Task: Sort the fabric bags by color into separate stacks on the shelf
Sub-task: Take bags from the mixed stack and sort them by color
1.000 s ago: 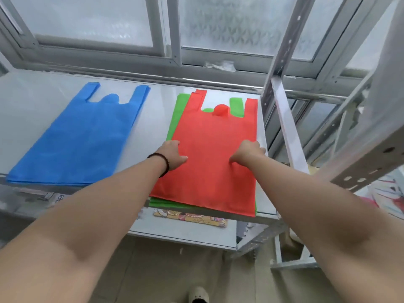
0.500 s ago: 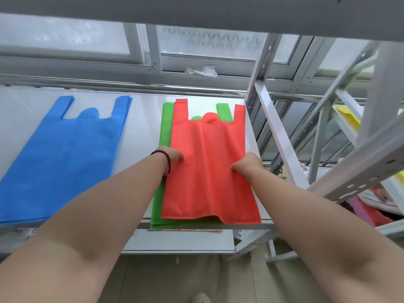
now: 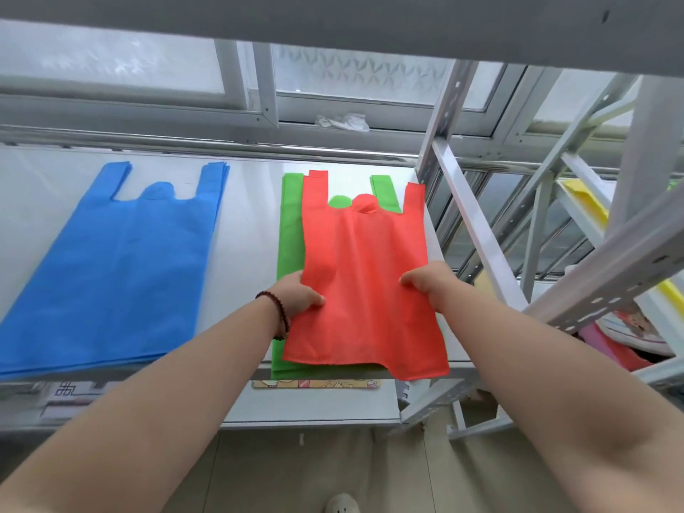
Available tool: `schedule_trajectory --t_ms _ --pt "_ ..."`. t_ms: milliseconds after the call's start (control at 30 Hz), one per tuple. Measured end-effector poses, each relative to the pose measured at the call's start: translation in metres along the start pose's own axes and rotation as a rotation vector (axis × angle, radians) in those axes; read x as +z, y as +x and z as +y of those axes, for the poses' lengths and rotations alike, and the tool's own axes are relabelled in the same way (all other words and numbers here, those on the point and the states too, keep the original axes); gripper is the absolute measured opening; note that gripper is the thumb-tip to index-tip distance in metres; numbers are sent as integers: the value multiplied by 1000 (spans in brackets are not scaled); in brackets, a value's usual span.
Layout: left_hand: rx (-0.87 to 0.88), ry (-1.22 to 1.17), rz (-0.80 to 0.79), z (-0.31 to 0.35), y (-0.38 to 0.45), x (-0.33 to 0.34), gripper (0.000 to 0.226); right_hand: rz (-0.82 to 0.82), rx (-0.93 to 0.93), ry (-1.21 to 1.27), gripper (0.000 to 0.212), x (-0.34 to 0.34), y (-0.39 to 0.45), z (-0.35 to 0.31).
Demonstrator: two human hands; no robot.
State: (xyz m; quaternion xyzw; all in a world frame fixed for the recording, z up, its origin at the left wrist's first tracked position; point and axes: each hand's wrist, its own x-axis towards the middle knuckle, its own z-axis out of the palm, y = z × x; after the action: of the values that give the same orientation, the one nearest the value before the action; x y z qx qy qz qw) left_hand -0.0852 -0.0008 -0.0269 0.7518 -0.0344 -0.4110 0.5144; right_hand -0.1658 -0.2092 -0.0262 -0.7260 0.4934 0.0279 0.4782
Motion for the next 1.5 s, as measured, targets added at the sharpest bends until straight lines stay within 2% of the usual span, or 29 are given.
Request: schedule_trajectory --t_ms 100,200,300,367,433,533,800,900,1000,1067,1267,1300,1367,1400,1467,1500 --pt "-75 -77 -46 -14 -13 -6 31 -191 132 199 11 -6 -12 2" --pt "-114 -138 -119 -33 -37 -18 25 -336 170 266 9 -8 -16 8" --pt "-161 -134 -126 -57 -58 -36 25 -356 164 347 8 -1 -12 14" --pt "-190 -146 -122 -71 -68 -45 37 -366 149 358 7 6 -13 14" --pt "-240 -170 -128 -83 -76 -50 39 -381 135 348 7 12 -15 12" --pt "-268 -269 -131 -95 -85 -49 20 -342 76 299 9 21 -16 9" --pt "-47 -126 50 -107 -87 -47 24 -269 -136 407 15 15 -32 1" --pt "64 -91 78 -104 -96 -47 27 -245 -206 451 35 2 -47 0" --pt "111 -176 23 -102 -105 -49 40 -237 -286 529 33 -13 -70 1" --pt "127 -166 -37 -100 -108 -51 51 -205 -343 569 23 -26 -88 5" --pt "229 -120 -36 -87 -117 -33 8 -124 -516 644 17 -77 -153 14" --pt "245 -133 -53 -85 -120 -28 8 -110 -547 640 16 -84 -163 14" --pt "272 -160 -96 -82 -126 -18 24 -81 -605 620 18 -98 -179 16" --pt "281 -162 -112 -79 -131 -10 23 -61 -633 613 19 -107 -187 20" --pt "307 -145 -124 -73 -139 7 4 -28 -659 619 21 -126 -203 29" --pt "324 -136 -133 -69 -143 17 7 -17 -667 633 21 -138 -211 35"
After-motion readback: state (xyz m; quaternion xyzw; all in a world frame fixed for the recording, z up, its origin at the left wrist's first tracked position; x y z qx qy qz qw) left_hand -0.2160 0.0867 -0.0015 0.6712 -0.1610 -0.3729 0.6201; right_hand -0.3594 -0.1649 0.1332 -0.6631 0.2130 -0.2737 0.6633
